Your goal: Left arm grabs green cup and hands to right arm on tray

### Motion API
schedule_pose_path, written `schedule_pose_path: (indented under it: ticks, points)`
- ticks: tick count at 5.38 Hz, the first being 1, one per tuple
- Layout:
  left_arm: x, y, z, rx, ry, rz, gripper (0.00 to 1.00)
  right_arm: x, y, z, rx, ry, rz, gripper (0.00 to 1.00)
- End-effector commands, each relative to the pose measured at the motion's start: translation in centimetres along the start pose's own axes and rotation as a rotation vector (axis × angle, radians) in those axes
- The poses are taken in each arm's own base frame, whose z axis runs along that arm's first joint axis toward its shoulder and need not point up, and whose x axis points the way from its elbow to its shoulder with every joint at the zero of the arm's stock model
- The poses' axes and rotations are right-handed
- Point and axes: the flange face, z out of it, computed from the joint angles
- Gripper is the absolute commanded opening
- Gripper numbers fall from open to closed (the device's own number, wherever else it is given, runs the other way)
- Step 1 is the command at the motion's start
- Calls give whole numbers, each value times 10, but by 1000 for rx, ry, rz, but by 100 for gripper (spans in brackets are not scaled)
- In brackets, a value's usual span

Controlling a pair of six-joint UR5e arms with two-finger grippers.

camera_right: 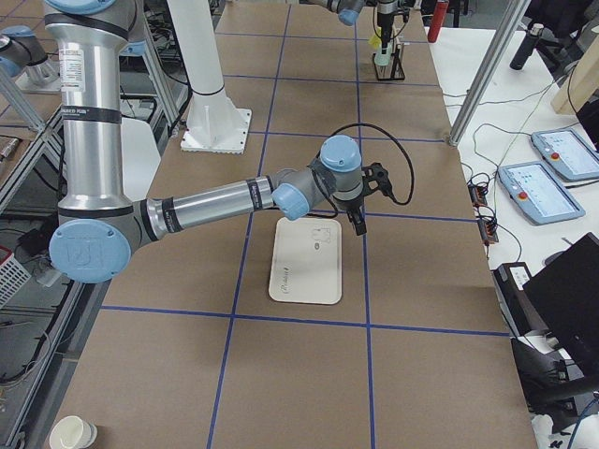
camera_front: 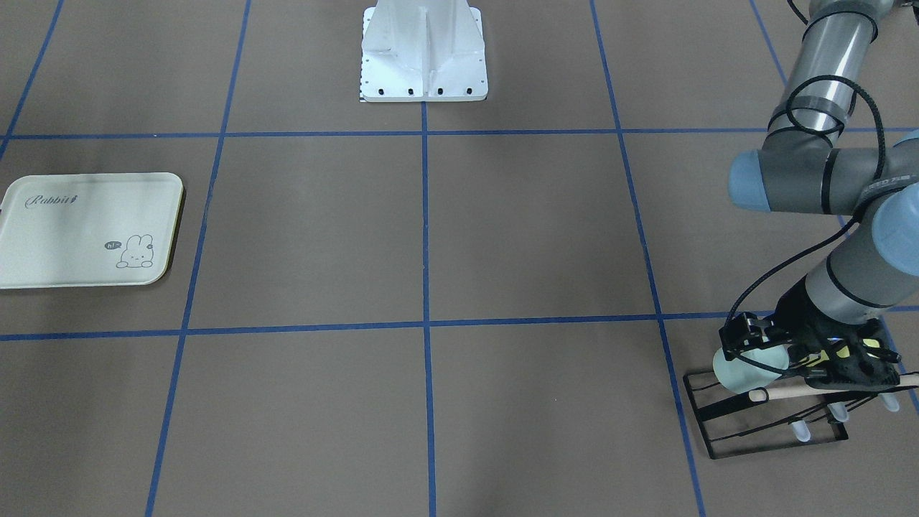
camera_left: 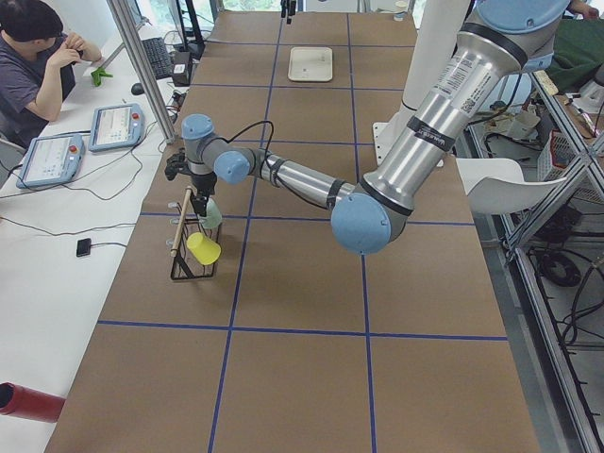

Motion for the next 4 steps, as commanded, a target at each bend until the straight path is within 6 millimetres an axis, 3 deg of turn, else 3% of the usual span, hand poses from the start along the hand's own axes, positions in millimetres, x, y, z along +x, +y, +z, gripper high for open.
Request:
schedule_pose_path:
  ticks: [1, 2, 4]
  points:
    - [4, 3, 6, -9, 1, 10, 99, 1, 1, 0, -1, 0, 1, 100]
    - [2, 4, 6, -10, -1, 13, 79, 1, 1, 0, -1, 1, 1, 100]
    - [-1, 6, 7, -11, -6, 12, 79, 1, 1, 0, -1, 0, 1, 100]
